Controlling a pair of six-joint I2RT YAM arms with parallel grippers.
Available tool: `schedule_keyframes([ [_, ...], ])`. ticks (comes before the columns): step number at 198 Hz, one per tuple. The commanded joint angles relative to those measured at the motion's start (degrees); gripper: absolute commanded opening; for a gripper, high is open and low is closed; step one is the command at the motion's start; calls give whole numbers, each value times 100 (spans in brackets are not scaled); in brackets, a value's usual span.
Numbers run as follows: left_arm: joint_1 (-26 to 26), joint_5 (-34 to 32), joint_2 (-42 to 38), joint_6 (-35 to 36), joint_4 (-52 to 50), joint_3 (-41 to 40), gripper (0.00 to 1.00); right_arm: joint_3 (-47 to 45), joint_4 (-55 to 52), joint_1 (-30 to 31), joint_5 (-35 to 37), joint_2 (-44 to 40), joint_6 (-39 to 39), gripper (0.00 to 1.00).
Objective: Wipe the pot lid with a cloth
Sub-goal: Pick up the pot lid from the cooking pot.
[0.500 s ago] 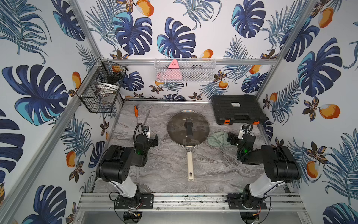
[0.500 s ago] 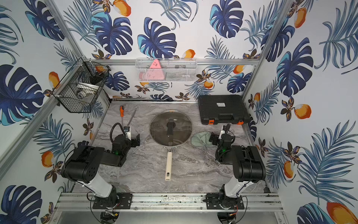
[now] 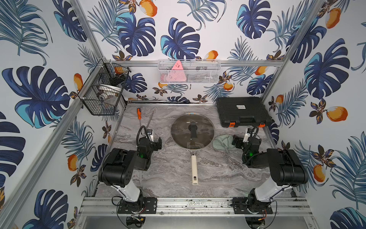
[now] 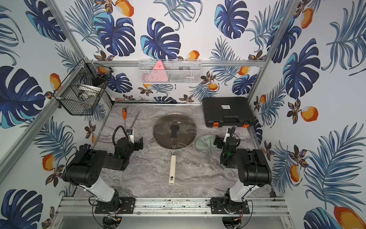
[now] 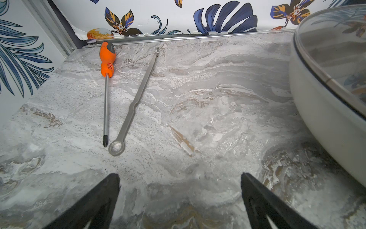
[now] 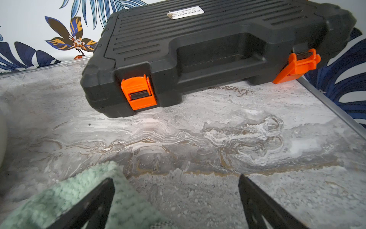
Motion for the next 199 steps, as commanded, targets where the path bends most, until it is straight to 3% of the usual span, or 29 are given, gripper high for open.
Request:
schedule_keyframes([
  [1, 8, 33, -2, 62, 115, 34, 99, 19, 113, 4, -34, -7, -16, 100],
  [48, 4, -42, -18, 64, 175, 6, 99, -1, 148, 4, -4, -13, -29, 100],
  [72, -58, -823, -395, -158, -112, 13, 99, -72, 149, 4, 103, -222, 14, 100],
  [119, -233, -1626, -1643, -504, -1909, 636, 99, 39, -785, 22, 516, -1098, 149, 100],
  [163, -405, -1153, -2159, -1183, -4323, 2300, 99, 1241, -3321, 63, 555, -1596, 654, 100],
  [199, -662, -1012, -2395, -1601, -5746, 3330, 99, 2206, -5021, 288, 1209, -1702, 748, 100],
])
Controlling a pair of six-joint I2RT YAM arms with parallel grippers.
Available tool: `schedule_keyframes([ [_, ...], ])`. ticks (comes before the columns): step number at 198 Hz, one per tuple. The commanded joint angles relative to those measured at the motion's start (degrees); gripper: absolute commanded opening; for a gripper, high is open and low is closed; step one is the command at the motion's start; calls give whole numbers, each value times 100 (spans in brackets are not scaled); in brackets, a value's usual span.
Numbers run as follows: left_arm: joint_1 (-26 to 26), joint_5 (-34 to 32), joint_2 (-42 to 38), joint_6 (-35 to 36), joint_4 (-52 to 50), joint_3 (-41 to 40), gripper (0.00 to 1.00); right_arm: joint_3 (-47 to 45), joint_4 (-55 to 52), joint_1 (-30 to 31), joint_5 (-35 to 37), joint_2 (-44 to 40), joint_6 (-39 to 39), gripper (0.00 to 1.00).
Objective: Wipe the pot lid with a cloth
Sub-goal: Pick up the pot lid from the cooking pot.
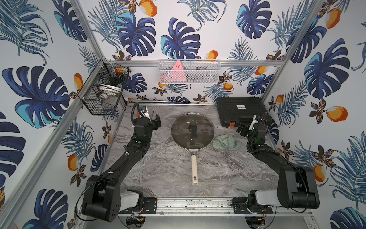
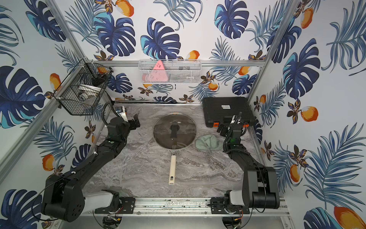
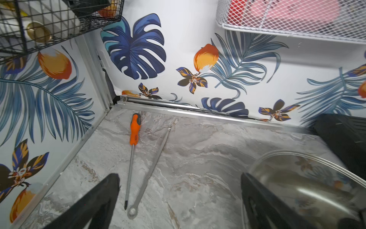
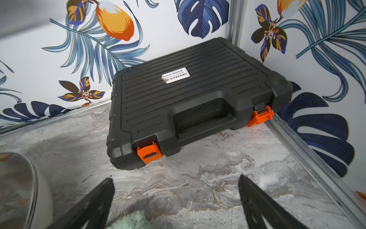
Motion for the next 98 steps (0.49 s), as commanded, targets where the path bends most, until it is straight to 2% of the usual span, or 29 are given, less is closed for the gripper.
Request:
schedule_keyframes([
  [1, -88, 174, -158, -513, -1410, 509, 99, 441, -1643, 134, 560, -90, 204, 100],
  [34, -492, 247, -48, -946, -2914, 1626, 99, 950, -3047, 255, 1009, -228, 733, 100],
  [67, -1429, -489, 411, -1006, -4063, 2746, 99, 1016, -3659, 273, 837, -467, 1244, 100],
  [98, -2067, -759, 1137, -1107, -5019, 3916, 99, 1221, -4139, 382, 884, -564, 1386, 100],
])
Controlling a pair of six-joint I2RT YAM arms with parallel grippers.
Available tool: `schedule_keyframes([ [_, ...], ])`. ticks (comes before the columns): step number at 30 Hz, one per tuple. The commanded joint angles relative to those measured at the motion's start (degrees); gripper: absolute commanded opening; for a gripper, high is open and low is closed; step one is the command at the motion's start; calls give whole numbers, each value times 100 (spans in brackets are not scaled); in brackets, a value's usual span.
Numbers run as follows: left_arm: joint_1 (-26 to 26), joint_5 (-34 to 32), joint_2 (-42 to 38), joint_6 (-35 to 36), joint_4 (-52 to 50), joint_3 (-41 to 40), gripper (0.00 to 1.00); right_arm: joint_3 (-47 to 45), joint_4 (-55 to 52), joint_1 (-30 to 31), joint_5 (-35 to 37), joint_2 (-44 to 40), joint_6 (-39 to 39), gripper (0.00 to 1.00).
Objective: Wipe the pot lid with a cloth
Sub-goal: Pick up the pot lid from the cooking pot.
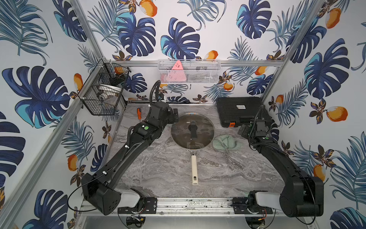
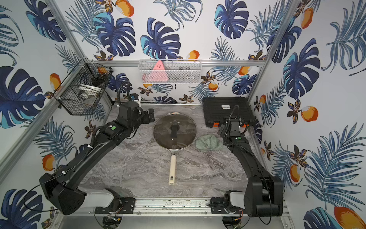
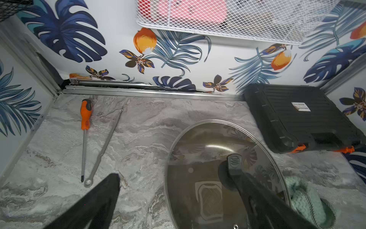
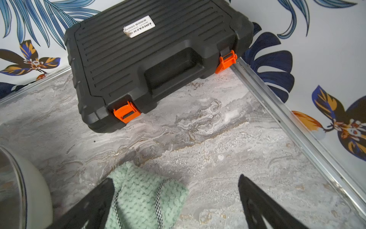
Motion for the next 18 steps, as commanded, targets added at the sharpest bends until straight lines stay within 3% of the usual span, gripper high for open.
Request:
schedule_keyframes([
  [1, -333, -454, 387, -210, -1126, 631, 99, 157, -626, 63, 99, -82, 315, 100],
  [5, -714, -631, 994, -378, -1539, 1328, 99, 87, -757, 97, 237, -157, 381, 100],
  [9, -1093, -772, 1390, -603, -1442, 1398, 99, -44, -756, 98, -3, -164, 330, 100],
  [18, -1407, -729, 2337, -876, -1693, 2008, 99, -603, -652, 124, -551, -441, 214, 100],
])
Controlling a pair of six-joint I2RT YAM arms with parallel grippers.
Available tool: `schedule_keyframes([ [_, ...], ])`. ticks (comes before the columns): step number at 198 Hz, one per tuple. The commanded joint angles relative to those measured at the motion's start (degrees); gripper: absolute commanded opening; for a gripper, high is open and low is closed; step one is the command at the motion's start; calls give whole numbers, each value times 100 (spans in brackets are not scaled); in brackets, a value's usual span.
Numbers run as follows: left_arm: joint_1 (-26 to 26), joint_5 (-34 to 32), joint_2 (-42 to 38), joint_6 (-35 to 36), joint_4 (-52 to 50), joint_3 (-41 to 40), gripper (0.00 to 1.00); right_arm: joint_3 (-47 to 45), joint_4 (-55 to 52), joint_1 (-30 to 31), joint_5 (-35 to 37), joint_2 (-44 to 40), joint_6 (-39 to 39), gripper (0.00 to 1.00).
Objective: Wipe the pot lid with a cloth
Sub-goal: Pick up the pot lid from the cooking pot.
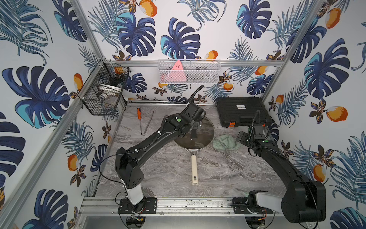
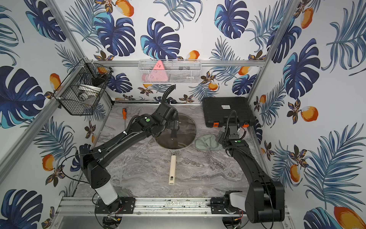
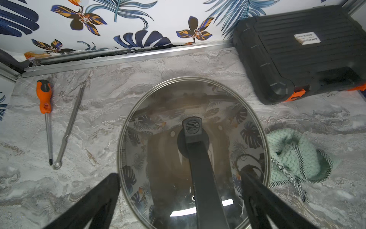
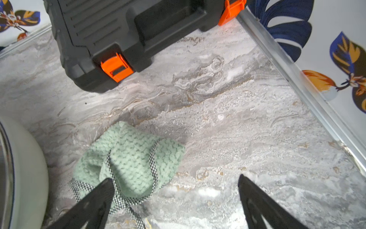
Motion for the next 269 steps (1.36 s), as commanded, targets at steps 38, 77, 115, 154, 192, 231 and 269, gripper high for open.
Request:
schedule_keyframes([
  [38, -21, -250, 783, -330, -348, 523, 99, -266, -33, 14, -141, -359, -44, 100],
  [77, -12, -187, 1368, -391, -628, 1131, 82, -285, 24, 14, -224, -378, -18, 100],
  [115, 118, 127, 1718, -509, -682, 1311, 74, -301, 50, 14, -246, -394, 9, 100],
  [154, 283, 279, 1872, -593, -736, 1283, 72, -319, 65, 14, -259, -454, 7, 100],
  [192, 347, 586, 1891, -653, -549, 1085, 69, -329, 102, 14, -272, -423, 21, 100],
  [231, 344, 689, 1963, -654, -556, 1039, 64, -328, 121, 21, -266, -382, 35, 100],
  [269, 384, 753, 1945, -665, -456, 927, 57, -328, 145, 14, -266, -348, 44, 100],
])
